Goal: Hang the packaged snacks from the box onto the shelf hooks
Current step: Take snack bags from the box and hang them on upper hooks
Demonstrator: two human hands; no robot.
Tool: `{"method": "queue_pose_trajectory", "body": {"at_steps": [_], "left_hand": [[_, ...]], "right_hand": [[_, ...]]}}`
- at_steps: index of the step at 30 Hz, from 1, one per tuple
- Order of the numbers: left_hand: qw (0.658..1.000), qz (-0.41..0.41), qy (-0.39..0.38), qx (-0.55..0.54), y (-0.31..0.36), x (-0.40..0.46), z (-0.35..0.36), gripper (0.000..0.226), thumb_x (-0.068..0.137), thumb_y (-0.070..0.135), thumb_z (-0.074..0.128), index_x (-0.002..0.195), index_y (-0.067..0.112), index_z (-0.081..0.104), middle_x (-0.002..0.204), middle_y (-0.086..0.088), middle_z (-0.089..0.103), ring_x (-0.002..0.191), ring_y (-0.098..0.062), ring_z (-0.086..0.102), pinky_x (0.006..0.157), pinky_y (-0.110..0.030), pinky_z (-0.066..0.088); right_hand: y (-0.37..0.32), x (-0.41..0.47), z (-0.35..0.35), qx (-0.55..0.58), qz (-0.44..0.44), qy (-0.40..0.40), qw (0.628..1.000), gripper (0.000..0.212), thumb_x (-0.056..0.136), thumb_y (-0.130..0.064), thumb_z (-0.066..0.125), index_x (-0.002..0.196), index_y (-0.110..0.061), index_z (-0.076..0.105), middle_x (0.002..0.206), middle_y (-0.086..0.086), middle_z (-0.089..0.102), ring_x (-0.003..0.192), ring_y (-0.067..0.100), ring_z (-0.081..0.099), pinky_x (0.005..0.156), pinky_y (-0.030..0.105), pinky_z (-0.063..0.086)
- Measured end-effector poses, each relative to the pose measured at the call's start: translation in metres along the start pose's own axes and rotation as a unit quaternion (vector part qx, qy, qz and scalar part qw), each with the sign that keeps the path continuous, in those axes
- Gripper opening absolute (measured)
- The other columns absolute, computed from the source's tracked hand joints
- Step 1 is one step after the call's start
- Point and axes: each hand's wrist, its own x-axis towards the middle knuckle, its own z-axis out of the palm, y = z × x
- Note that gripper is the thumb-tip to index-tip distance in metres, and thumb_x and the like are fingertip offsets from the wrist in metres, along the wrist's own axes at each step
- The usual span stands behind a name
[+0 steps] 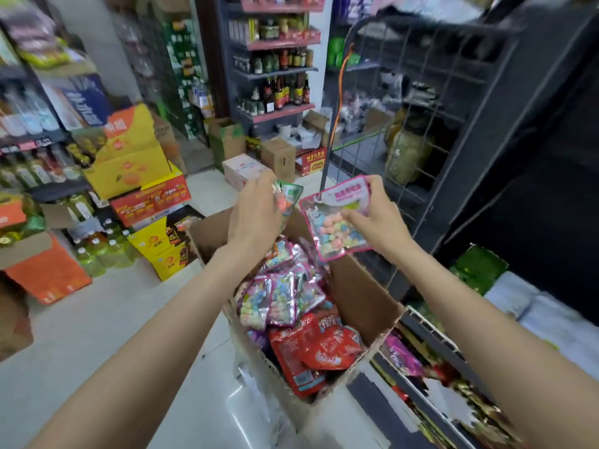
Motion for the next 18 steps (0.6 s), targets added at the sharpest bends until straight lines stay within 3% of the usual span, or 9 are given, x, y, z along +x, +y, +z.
{"method": "queue_pose_trajectory", "body": {"at_steps": [2, 3, 4, 6, 10, 13, 14, 18], "left_hand": [[0.998, 0.043, 0.034, -0.016, 0.032, 0.016, -0.013, 0.021, 0.090, 0.000, 0.046, 0.110, 0.006, 0.047, 0.093, -0.006, 0.045, 0.093, -0.029, 0.049, 0.068, -0.034, 0.031], [0.996, 0.067, 0.053, -0.028, 0.051, 0.024, -0.020, 0.020, 0.090, -0.001, 0.046, 0.109, 0.006, 0.047, 0.090, -0.005, 0.044, 0.090, -0.029, 0.050, 0.068, -0.033, 0.032], [0.992, 0.090, 0.072, -0.044, 0.069, 0.032, -0.027, 0.019, 0.090, -0.002, 0.046, 0.108, 0.006, 0.048, 0.089, -0.005, 0.045, 0.088, -0.028, 0.050, 0.067, -0.032, 0.032], [0.983, 0.134, 0.102, -0.076, 0.109, 0.048, -0.040, 0.016, 0.091, -0.001, 0.045, 0.105, 0.004, 0.049, 0.087, -0.006, 0.047, 0.083, -0.025, 0.049, 0.065, -0.028, 0.030], [0.960, 0.206, 0.141, -0.129, 0.188, 0.070, -0.060, 0.014, 0.093, 0.005, 0.050, 0.107, 0.004, 0.052, 0.092, -0.011, 0.056, 0.086, -0.025, 0.052, 0.066, -0.023, 0.028], [0.937, 0.261, 0.148, -0.179, 0.246, 0.076, -0.068, 0.021, 0.094, 0.007, 0.052, 0.115, 0.004, 0.052, 0.093, -0.007, 0.054, 0.091, -0.024, 0.053, 0.072, -0.025, 0.035], [0.931, 0.273, 0.148, -0.191, 0.263, 0.077, -0.070, 0.022, 0.094, 0.007, 0.052, 0.116, 0.004, 0.052, 0.094, -0.007, 0.054, 0.093, -0.023, 0.053, 0.072, -0.024, 0.034], [0.916, 0.306, 0.140, -0.217, 0.323, 0.082, -0.070, 0.018, 0.094, 0.006, 0.050, 0.111, 0.005, 0.053, 0.100, -0.009, 0.056, 0.096, -0.024, 0.052, 0.076, -0.027, 0.036]], "right_hand": [[-0.025, -0.007, -0.041, 0.029, -0.042, 0.062, 0.997, 0.062, 0.090, -0.009, 0.060, 0.139, -0.023, 0.025, 0.099, 0.000, 0.062, 0.072, 0.029, 0.060, 0.061, 0.031, 0.043], [-0.036, -0.011, -0.061, 0.044, -0.062, 0.096, 0.992, 0.070, 0.089, -0.007, 0.059, 0.144, -0.027, 0.020, 0.108, 0.007, 0.061, 0.067, 0.037, 0.055, 0.060, 0.034, 0.043], [-0.045, -0.015, -0.080, 0.054, -0.084, 0.131, 0.986, 0.074, 0.089, -0.006, 0.059, 0.145, -0.030, 0.019, 0.121, 0.002, 0.057, 0.065, 0.041, 0.053, 0.060, 0.040, 0.045], [-0.059, -0.022, -0.120, 0.040, -0.119, 0.203, 0.971, 0.065, 0.089, -0.011, 0.061, 0.140, -0.034, 0.029, 0.128, -0.017, 0.051, 0.065, 0.037, 0.056, 0.064, 0.043, 0.050], [-0.077, -0.037, -0.197, -0.009, -0.111, 0.318, 0.941, 0.033, 0.091, -0.015, 0.060, 0.123, -0.023, 0.058, 0.106, -0.010, 0.063, 0.076, 0.025, 0.057, 0.066, 0.019, 0.046], [-0.084, -0.051, -0.249, -0.022, -0.094, 0.387, 0.917, 0.035, 0.090, -0.021, 0.063, 0.124, -0.024, 0.058, 0.109, -0.013, 0.061, 0.065, 0.012, 0.054, 0.073, 0.018, 0.048], [-0.085, -0.055, -0.265, -0.024, -0.090, 0.406, 0.909, 0.036, 0.089, -0.022, 0.064, 0.125, -0.025, 0.057, 0.110, -0.011, 0.062, 0.058, 0.008, 0.051, 0.071, 0.020, 0.049], [-0.088, -0.060, -0.320, -0.030, -0.094, 0.454, 0.886, 0.042, 0.091, -0.015, 0.061, 0.132, -0.023, 0.053, 0.126, -0.005, 0.059, 0.052, -0.004, 0.050, 0.055, 0.006, 0.043]]}}
